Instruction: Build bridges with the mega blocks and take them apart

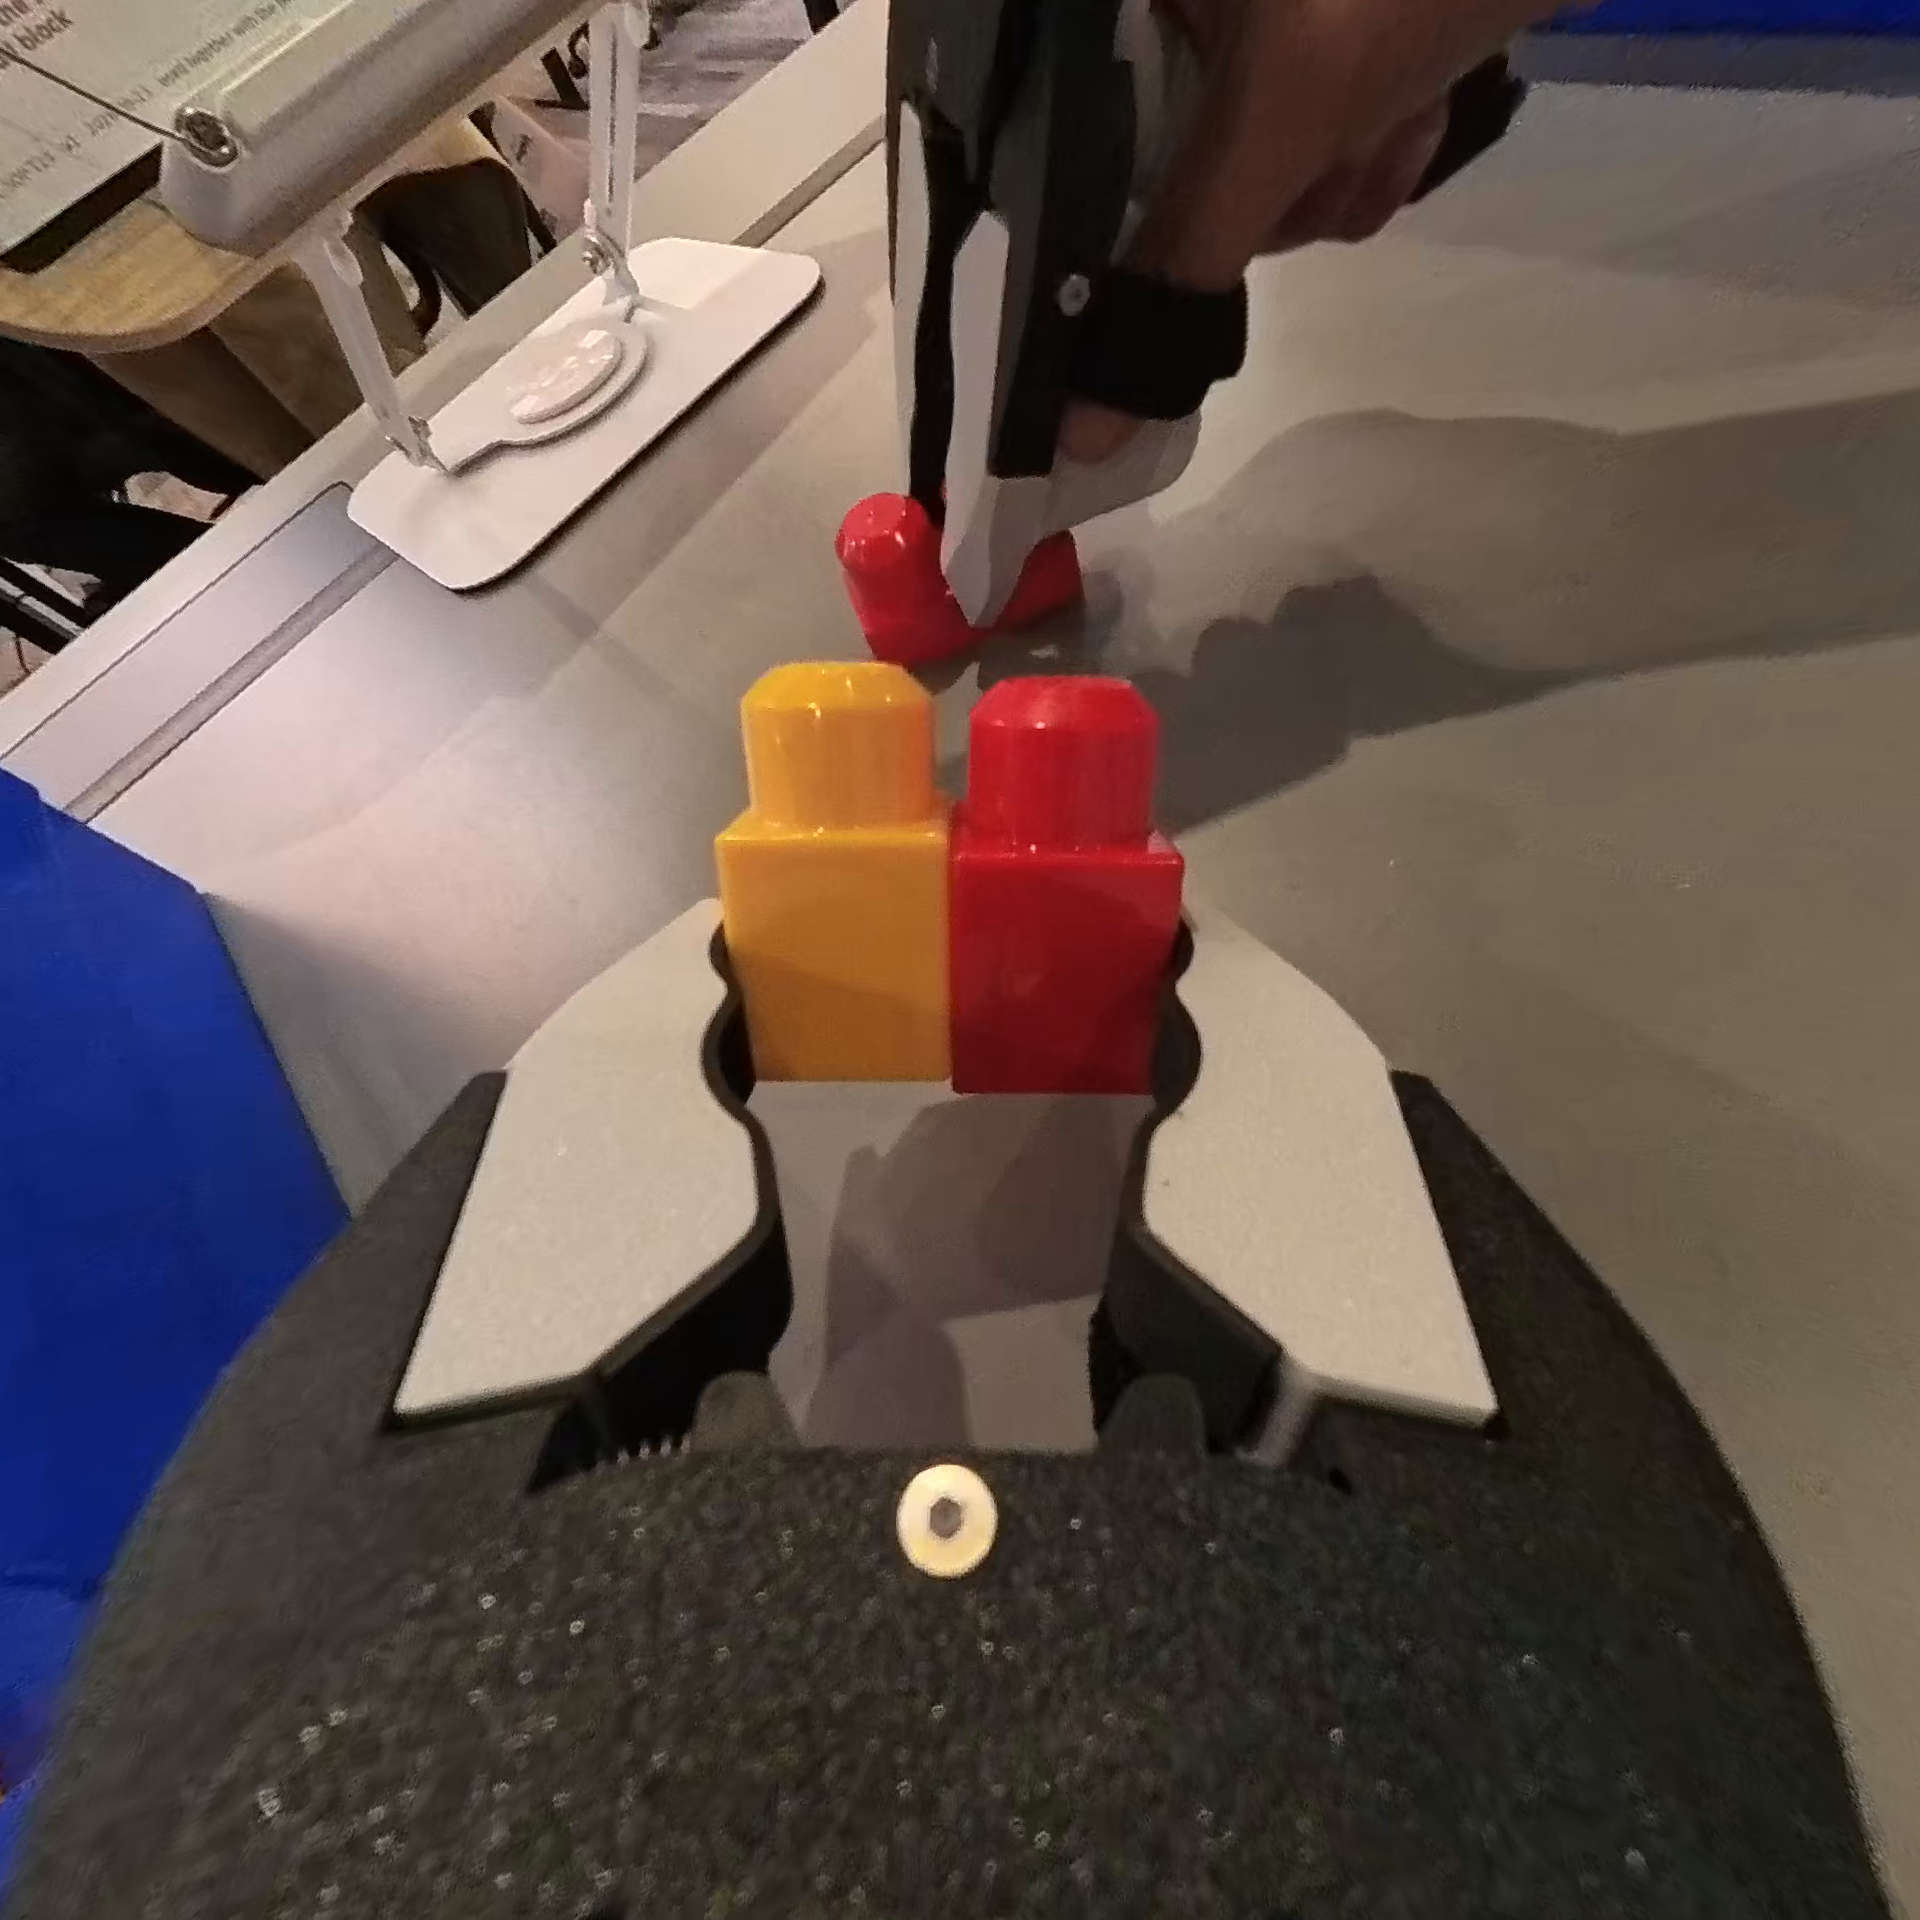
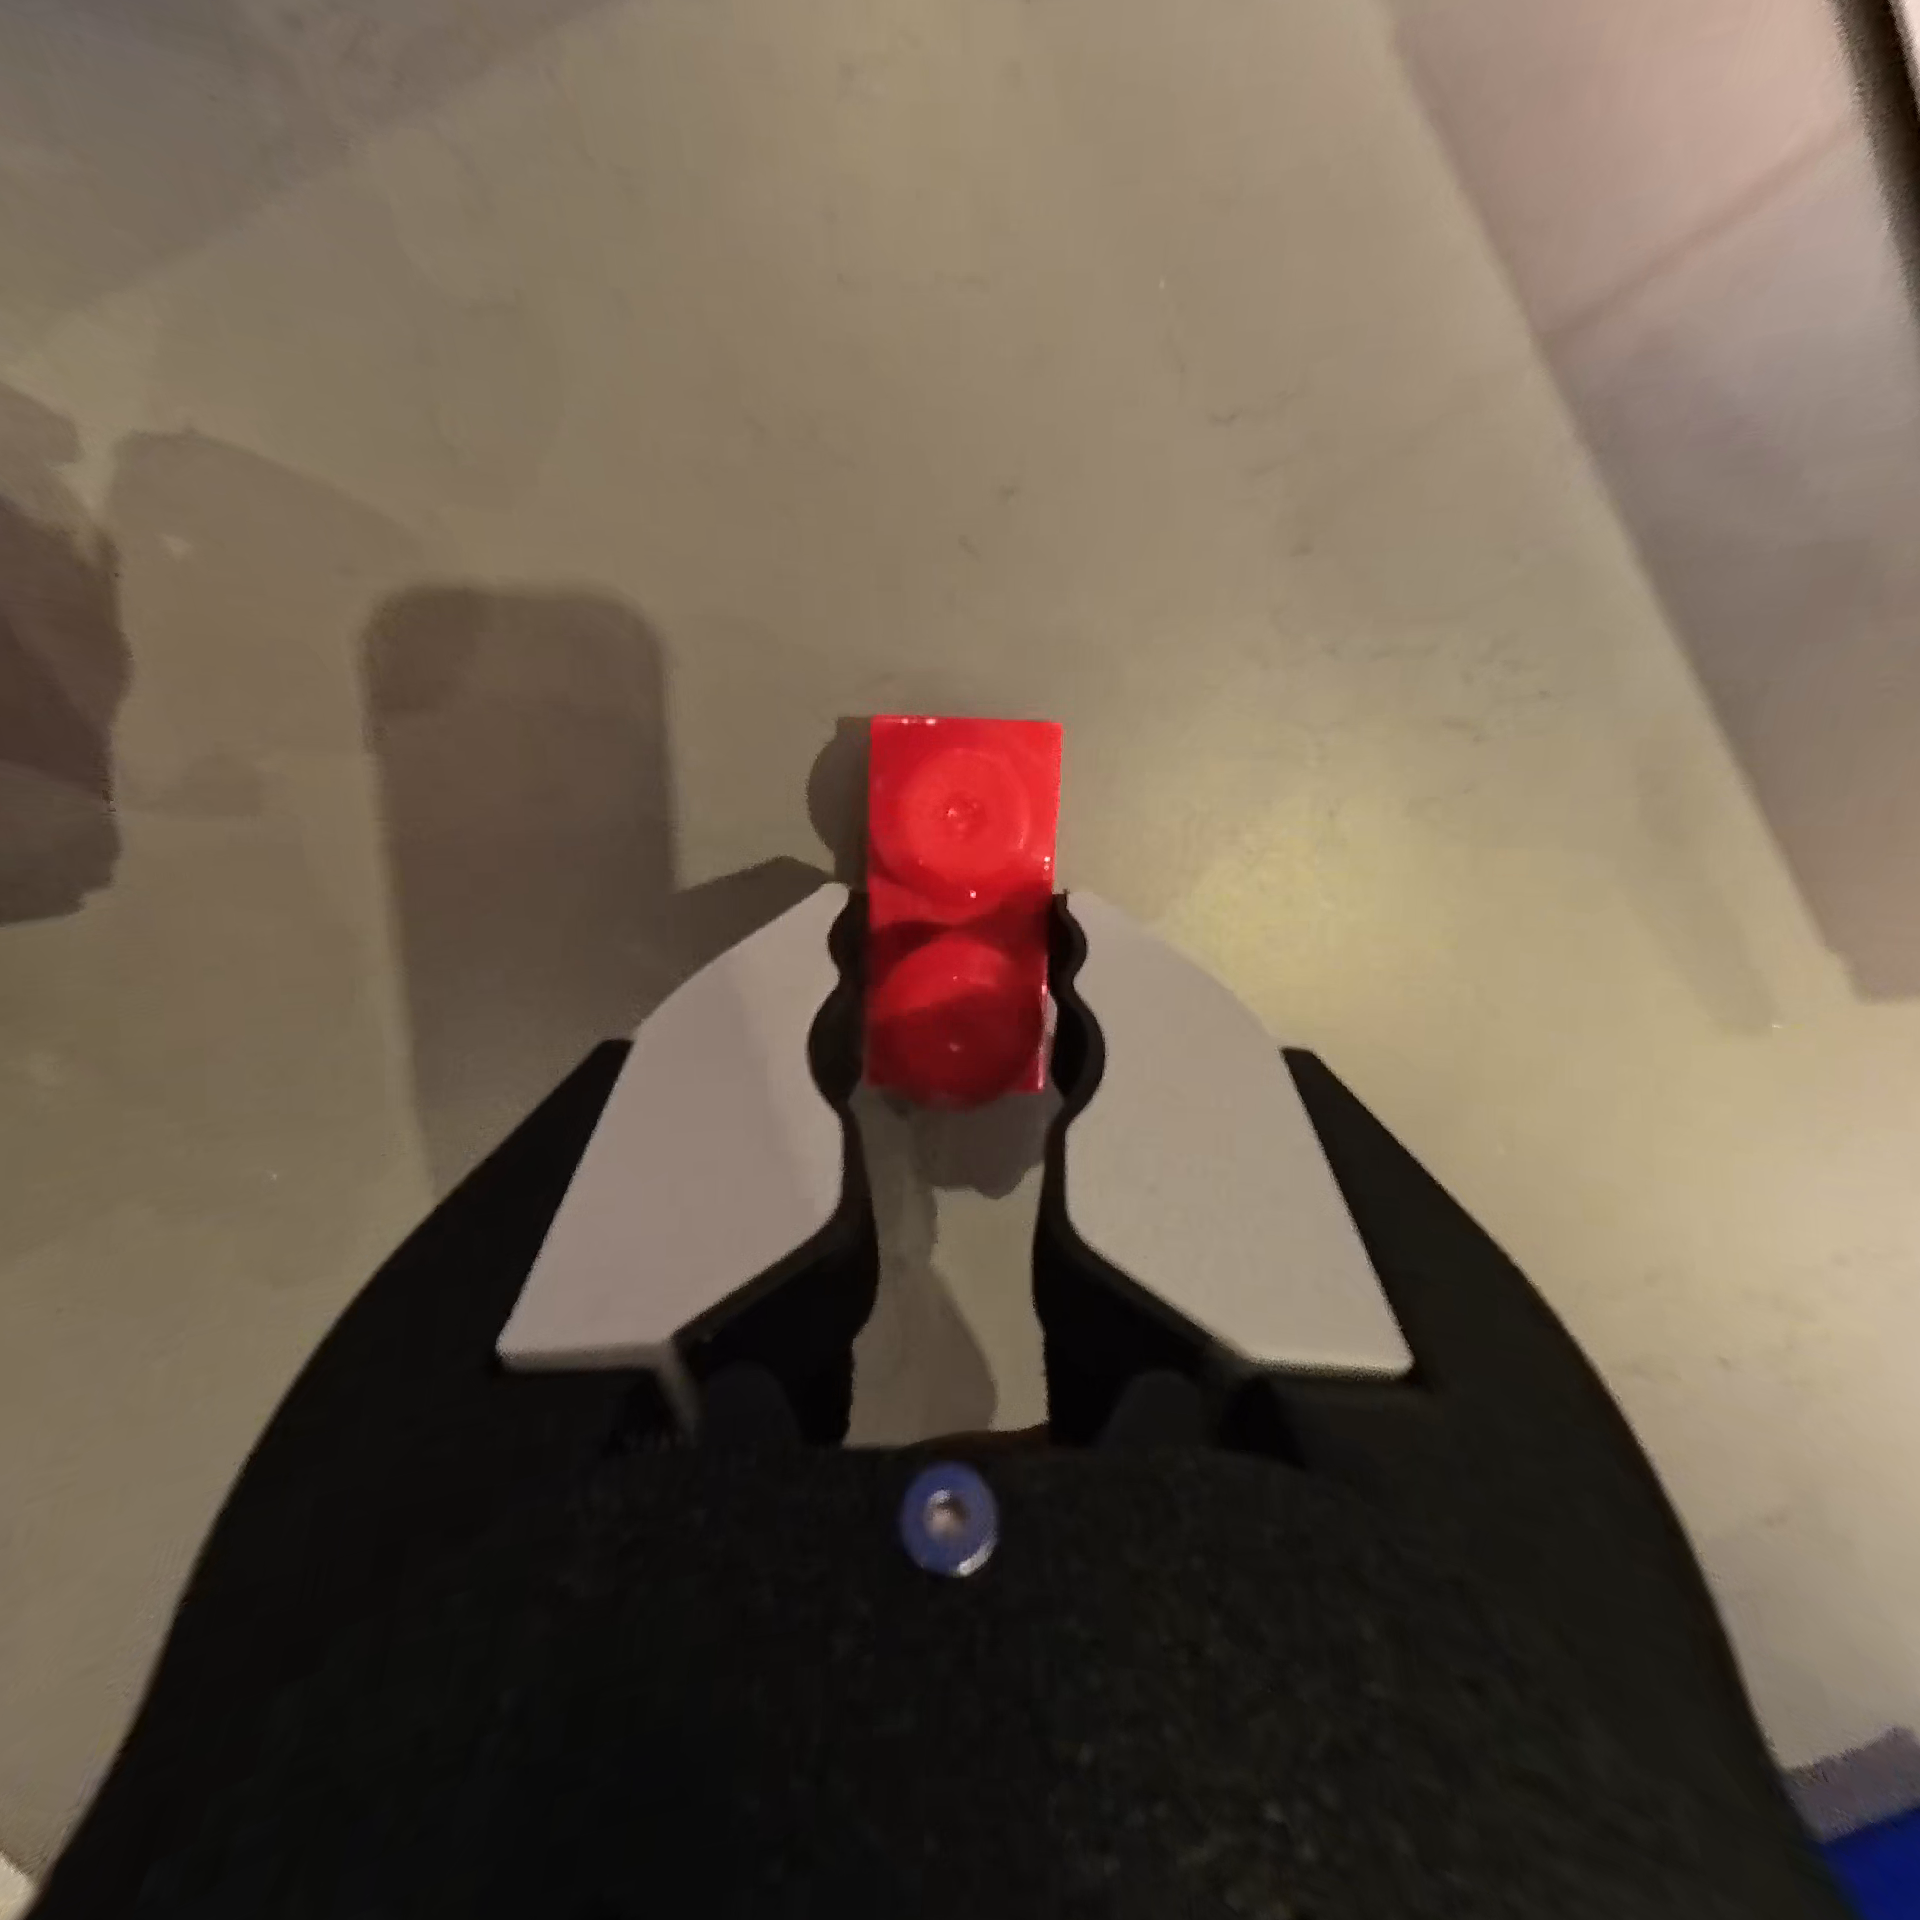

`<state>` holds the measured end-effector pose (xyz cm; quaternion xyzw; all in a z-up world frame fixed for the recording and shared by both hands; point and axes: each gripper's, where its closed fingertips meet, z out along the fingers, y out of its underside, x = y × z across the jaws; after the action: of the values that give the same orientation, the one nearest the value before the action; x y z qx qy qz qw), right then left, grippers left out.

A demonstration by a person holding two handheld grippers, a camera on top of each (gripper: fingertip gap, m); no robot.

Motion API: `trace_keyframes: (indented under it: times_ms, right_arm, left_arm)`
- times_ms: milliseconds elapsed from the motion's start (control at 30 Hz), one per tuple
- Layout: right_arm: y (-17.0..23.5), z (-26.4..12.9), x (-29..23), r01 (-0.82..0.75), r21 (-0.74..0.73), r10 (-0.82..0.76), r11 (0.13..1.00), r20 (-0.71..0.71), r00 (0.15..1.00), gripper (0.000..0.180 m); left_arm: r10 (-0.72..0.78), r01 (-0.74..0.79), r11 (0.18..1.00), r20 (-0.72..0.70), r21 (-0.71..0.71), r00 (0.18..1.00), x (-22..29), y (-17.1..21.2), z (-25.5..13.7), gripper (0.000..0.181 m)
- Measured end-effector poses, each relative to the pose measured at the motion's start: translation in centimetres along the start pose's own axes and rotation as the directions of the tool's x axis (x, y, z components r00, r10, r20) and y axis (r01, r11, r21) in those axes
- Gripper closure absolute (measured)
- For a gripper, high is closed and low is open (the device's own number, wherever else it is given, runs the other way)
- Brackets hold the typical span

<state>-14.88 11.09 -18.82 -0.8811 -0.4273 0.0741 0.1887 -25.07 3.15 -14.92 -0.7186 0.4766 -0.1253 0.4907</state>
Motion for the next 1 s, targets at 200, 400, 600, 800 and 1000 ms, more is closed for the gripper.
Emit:
trace_keyframes:
  times_ms: [200, 400, 600, 800, 1000]
  right_arm:
    - [-2.9, -9.9, -2.6, -0.21, 0.491, 0.091, 0.845, 0.255, 0.963, 0.147]
    - [0.6, -17.4, -5.0, -0.516, 0.69, 0.094, 0.508, 0.551, 0.829, 0.147]
    - [0.1, -16.5, -6.6, -0.524, 0.697, 0.068, 0.488, 0.569, 0.82, 0.147]
    - [-1.6, -16.5, -7.3, -0.482, 0.737, 0.069, 0.474, 0.515, 0.854, 0.147]
    - [-0.3, -15.4, -6.6, -0.466, 0.726, 0.098, 0.506, 0.488, 0.867, 0.147]
  left_arm:
    - [0.022, -0.024, 0.999, 0.036, 0.046, 0.999, -0.8, -0.7, -0.8, 0.106]
    - [0.079, -0.086, 0.995, 0.11, 0.051, 0.991, -1.9, -0.9, -1.4, 0.106]
    - [0.328, -0.345, 0.938, 0.242, 0.031, 0.913, -2.3, -5.2, -1.2, 0.107]
    - [0.475, -0.492, 0.87, 0.231, 0.022, 0.849, -0.5, -9.8, 1.1, 0.106]
    - [0.508, -0.524, 0.851, 0.209, 0.029, 0.836, 1.1, -10.8, 2.9, 0.107]
